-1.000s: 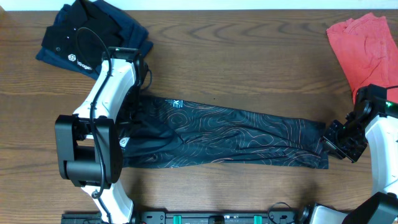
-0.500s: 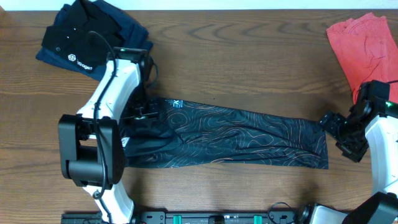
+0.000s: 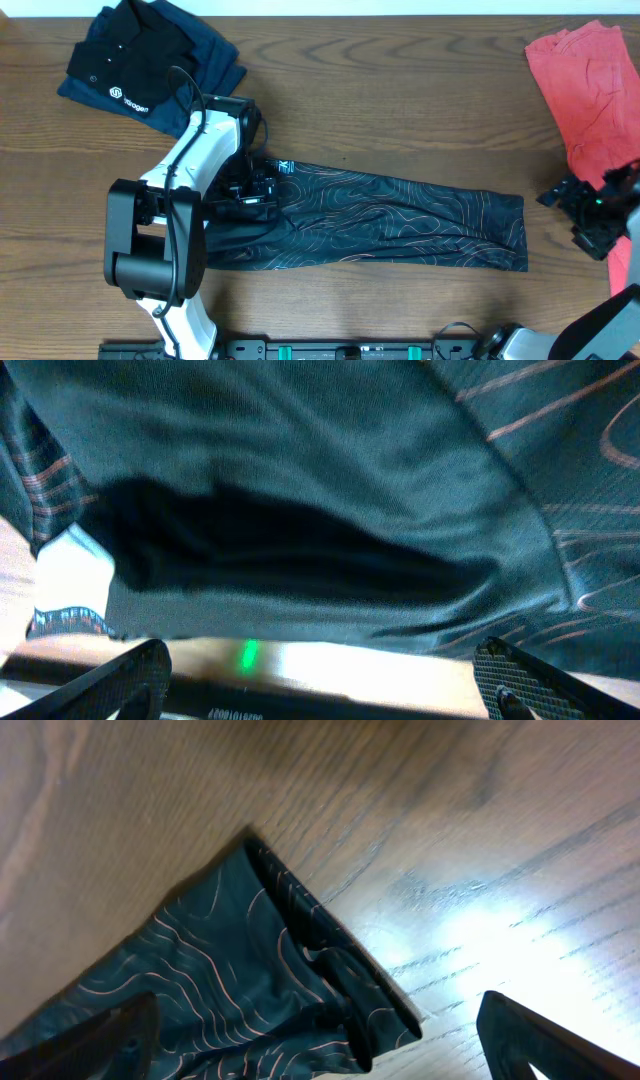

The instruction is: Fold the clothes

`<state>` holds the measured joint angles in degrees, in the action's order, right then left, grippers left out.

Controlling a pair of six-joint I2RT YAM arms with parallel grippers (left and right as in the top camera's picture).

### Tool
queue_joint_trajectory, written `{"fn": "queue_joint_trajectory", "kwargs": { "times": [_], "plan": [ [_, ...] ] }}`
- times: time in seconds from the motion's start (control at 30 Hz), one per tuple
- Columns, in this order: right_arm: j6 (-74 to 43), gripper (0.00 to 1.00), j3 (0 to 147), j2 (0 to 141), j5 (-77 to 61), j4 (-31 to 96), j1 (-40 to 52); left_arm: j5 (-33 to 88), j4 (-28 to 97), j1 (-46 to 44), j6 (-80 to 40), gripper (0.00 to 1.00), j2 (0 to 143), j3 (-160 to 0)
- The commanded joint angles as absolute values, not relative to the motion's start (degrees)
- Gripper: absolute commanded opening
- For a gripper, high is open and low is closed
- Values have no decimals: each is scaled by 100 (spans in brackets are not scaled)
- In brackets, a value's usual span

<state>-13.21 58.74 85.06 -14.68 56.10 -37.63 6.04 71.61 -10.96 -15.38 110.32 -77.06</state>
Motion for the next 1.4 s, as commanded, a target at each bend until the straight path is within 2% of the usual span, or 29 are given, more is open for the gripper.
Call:
{"fn": "queue_joint_trajectory", "kwargs": {
  "times": [0.0,0.17,0.53,0.93,1.07,1.27,1.37],
  "plan": [
    [-827,99,5824,8680,-2117,5579,-4141,598,7074,-1070,-1525,98,10973,-7682],
    [-392,99,5478,8925,-2762,5059,-4268,596,6952,-1068,-1525,98,10973,-7682],
    [-202,99,4427,9067,-2766,4021,-4274,596,6949,-1070,-1522,98,10973,-7682],
    [-220,99,3835,9371,-2958,3846,-4219,598,6949,-1070,-1525,98,10973,-7682],
    [-257,83,3745,9378,-3068,4053,-4213,598,6949,-1070,-1525,98,10973,-7682],
    [-532,81,3743,9378,-2698,4219,-4209,598,6949,-1070,-1525,98,10973,-7682],
    [-532,66,3743,9378,-2703,4217,-4209,598,6952,-1070,-1525,98,10973,-7682]
  ]
}}
